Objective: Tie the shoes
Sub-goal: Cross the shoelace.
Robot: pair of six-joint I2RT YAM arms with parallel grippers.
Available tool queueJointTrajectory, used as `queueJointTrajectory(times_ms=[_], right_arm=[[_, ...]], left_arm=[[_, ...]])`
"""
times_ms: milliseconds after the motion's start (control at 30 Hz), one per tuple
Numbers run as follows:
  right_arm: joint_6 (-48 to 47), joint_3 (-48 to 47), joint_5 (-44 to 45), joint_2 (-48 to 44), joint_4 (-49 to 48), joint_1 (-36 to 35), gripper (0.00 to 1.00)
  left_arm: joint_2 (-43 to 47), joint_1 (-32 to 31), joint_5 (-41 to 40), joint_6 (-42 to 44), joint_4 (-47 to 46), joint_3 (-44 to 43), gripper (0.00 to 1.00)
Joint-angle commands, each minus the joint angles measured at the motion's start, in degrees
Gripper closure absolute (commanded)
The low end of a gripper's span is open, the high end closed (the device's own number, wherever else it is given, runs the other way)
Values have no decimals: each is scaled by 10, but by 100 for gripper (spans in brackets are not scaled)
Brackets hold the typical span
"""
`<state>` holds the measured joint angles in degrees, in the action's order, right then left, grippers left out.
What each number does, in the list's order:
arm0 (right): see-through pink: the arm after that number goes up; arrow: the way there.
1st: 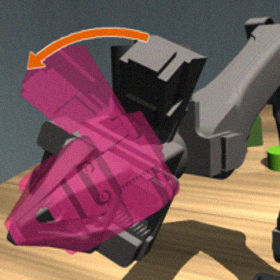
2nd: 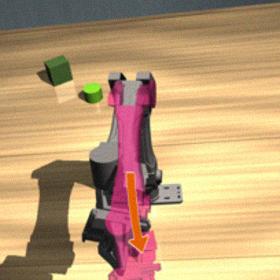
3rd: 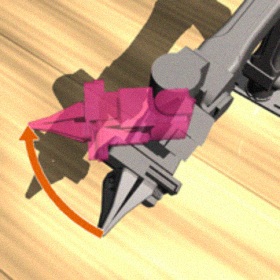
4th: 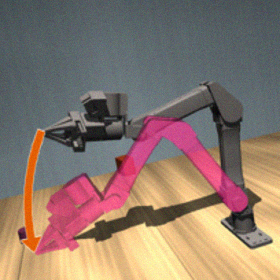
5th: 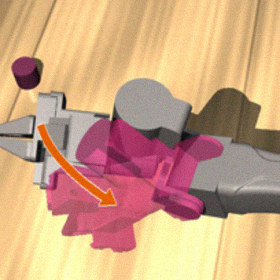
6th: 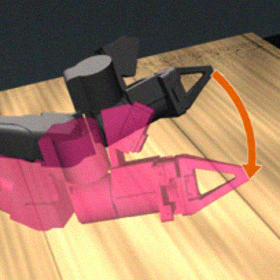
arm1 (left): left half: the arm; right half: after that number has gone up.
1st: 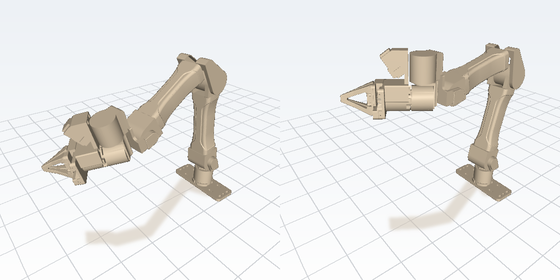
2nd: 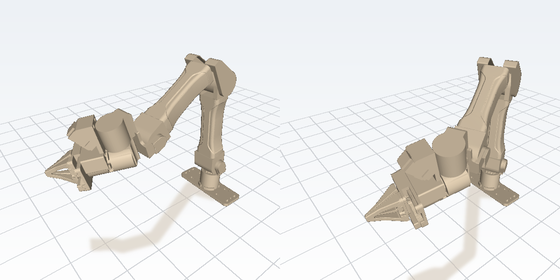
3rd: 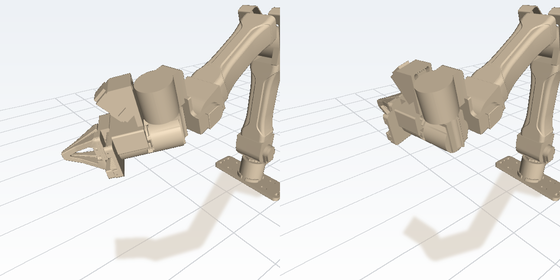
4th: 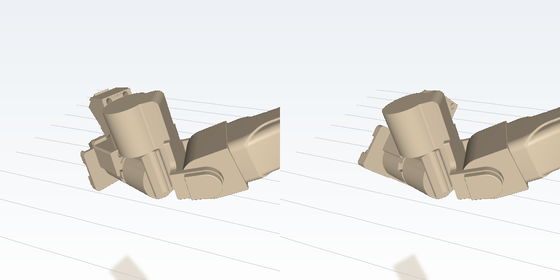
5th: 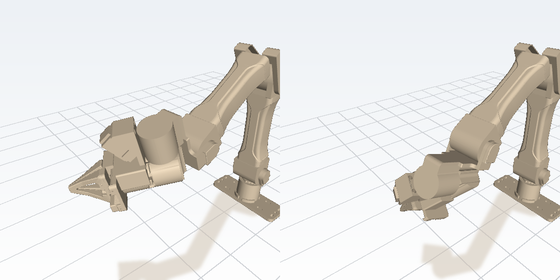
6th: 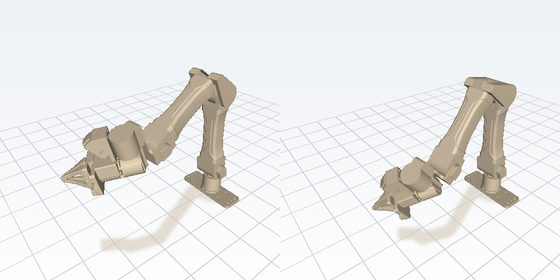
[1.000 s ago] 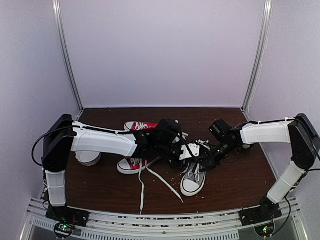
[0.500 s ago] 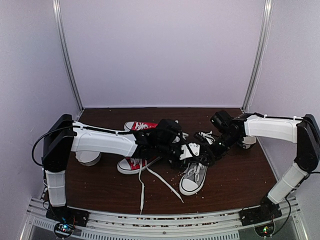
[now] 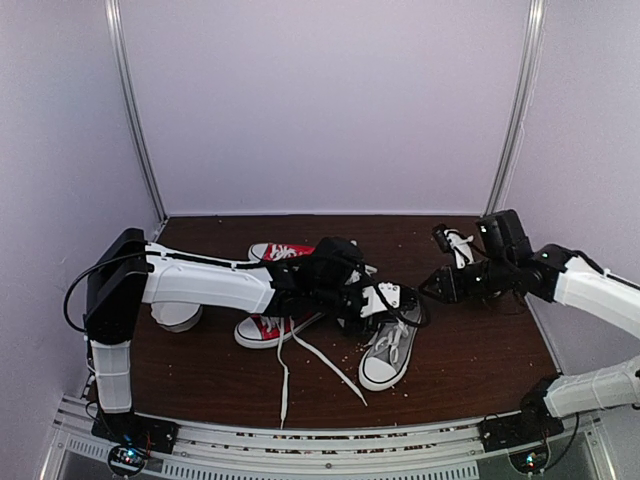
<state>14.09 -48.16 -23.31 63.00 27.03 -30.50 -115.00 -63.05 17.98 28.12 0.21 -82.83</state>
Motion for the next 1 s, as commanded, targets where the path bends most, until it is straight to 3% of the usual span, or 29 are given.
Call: queueJointTrajectory(times_ms=[0,133,233,467,633,967], right_arm=[[55,107,37,-99,-176,-51,74],[138,255,114,-201,-359,-123,73],[172,343,177,-222,-459,-180,72],[191,373,227,-109,-543,-252,71],[175,363,249,-56,-546,-253,71],[145,349,258,-63,-483,-253,73]], left_arm=[[-4,5,-13,-28,-37,-4,100],[-8,6,-20,-59,-57,-2,100],[-13,6,-18,-70,-61,-2,100],[-16,6,-22,-75,-60,-1,100],[-16,6,-23,-72,-55,-1,100],[-16,6,-24,-67,-53,-1,100]])
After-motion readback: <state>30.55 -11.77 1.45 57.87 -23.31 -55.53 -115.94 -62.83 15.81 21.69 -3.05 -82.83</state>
